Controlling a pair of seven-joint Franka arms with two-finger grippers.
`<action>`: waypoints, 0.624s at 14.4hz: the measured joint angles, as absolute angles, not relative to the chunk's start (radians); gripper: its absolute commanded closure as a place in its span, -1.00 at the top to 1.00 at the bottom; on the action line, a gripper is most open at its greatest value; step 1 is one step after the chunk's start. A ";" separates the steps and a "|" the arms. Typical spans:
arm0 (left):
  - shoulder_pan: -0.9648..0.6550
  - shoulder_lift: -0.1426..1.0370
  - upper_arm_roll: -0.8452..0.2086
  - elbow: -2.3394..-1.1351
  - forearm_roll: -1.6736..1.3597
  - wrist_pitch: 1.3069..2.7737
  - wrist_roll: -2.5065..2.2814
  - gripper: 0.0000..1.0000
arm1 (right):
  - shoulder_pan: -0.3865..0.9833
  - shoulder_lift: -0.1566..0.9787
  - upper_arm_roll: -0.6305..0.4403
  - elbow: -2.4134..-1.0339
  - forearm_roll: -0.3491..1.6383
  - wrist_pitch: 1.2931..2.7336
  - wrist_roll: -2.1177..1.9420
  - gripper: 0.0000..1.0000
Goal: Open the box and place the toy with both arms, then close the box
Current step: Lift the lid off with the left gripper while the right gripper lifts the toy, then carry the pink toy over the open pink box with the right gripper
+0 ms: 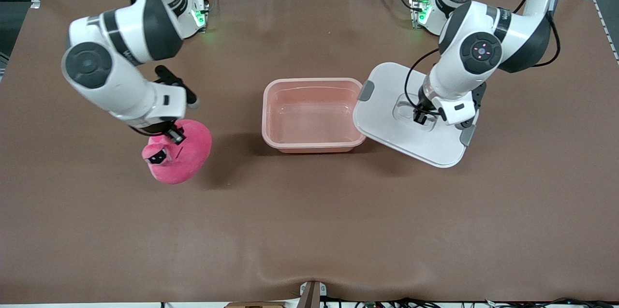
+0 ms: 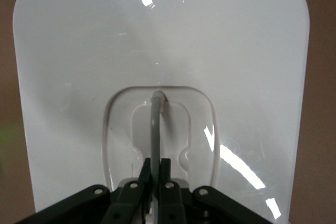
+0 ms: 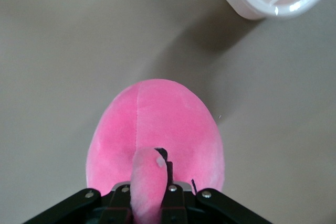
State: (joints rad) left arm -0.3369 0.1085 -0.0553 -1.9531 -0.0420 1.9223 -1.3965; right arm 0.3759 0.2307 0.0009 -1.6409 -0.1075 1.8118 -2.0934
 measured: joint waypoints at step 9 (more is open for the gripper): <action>-0.132 0.090 -0.056 -1.999 -0.042 1.922 -0.780 -1.00 | 0.820 0.212 0.003 -1.638 -0.403 1.675 -2.052 -1.00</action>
